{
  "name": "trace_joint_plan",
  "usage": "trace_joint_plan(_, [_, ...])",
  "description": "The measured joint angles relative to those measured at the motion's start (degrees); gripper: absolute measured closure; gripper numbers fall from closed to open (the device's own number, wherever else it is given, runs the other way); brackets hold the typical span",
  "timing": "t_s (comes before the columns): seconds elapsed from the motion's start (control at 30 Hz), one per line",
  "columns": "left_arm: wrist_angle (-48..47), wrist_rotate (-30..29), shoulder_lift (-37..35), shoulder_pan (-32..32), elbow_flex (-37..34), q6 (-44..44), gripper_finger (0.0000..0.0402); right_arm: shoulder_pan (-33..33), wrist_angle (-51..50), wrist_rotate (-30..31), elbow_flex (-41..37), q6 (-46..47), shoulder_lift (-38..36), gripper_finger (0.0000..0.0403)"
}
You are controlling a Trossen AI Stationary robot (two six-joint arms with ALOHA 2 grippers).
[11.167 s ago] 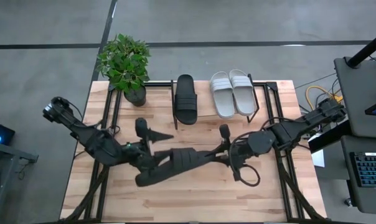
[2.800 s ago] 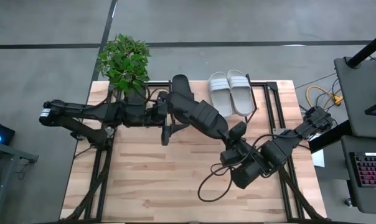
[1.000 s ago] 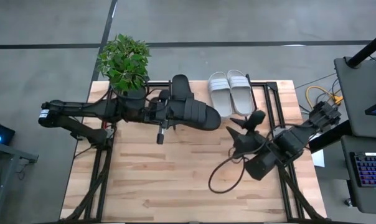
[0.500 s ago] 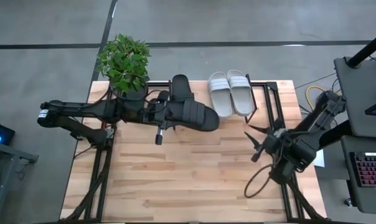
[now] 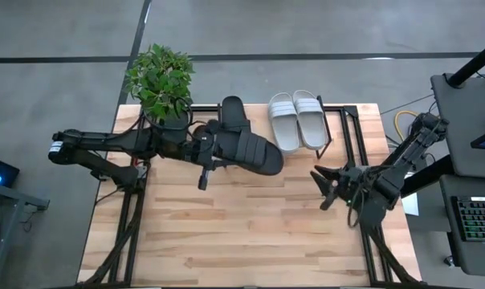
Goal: Pick and place slides into the shelf
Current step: Put the black slide on the shelf
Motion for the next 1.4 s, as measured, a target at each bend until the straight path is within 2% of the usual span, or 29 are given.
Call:
trace_joint_plan(0.13, [0.25,2.40,0.04,0.00,-0.63,2.84,0.0402,-2.68,6.41,-1.13,-1.35,-0.59,-0.96,0.0268])
trace_joint_plan(0.27, [-0.14,2.43,0.35,-0.06,-1.70,3.85,0.0402,-5.62,11.11,-9.47,-1.35,-8.97,-1.56,0.0266])
trace_joint_plan(0.33, [0.17,2.42,0.35,-0.04,-2.09,3.85,0.0402,-7.82,16.42,-18.94,-1.36,-18.12,-1.32,0.0266])
trace_joint_plan(0.47, [0.47,2.37,0.21,-0.03,-2.57,4.03,0.0402,-12.65,30.71,-42.57,-1.37,-37.34,-0.55,0.0266])
trace_joint_plan(0.53, [0.45,2.40,0.12,-0.03,-2.57,4.31,0.0402,-15.25,34.03,-49.69,-1.37,-42.68,-0.98,0.0266])
trace_joint_plan(0.67, [0.55,2.40,0.02,-0.02,-2.68,5.44,0.0402,-22.19,34.44,-58.78,-1.49,-46.04,-2.60,0.0272])
trace_joint_plan(0.8, [0.47,2.42,0.01,0.02,-3.17,8.24,0.0402,-32.08,36.07,-76.15,-1.67,-45.29,-3.13,0.0278])
trace_joint_plan(0.87, [0.50,2.55,0.00,0.20,-3.32,10.07,0.0402,-36.33,37.09,-81.77,-1.67,-45.37,-3.19,0.0281])
trace_joint_plan(0.93, [0.61,3.92,0.02,0.69,-3.36,11.59,0.0401,-39.41,37.11,-84.19,-1.67,-46.21,-3.38,0.0283])
trace_joint_plan(1.1, [1.97,14.03,0.11,3.05,-3.39,14.09,0.0401,-41.71,34.92,-84.53,-1.67,-47.70,-4.10,0.0290])
trace_joint_plan(1.27, [2.11,24.35,0.46,6.10,-3.65,14.88,0.0401,-39.48,34.19,-88.32,-1.38,-52.72,-7.09,0.0296])
trace_joint_plan(1.4, [3.82,34.73,1.48,8.27,-3.78,16.11,0.0401,-35.87,33.61,-90.54,-0.53,-60.19,-9.54,0.0299])
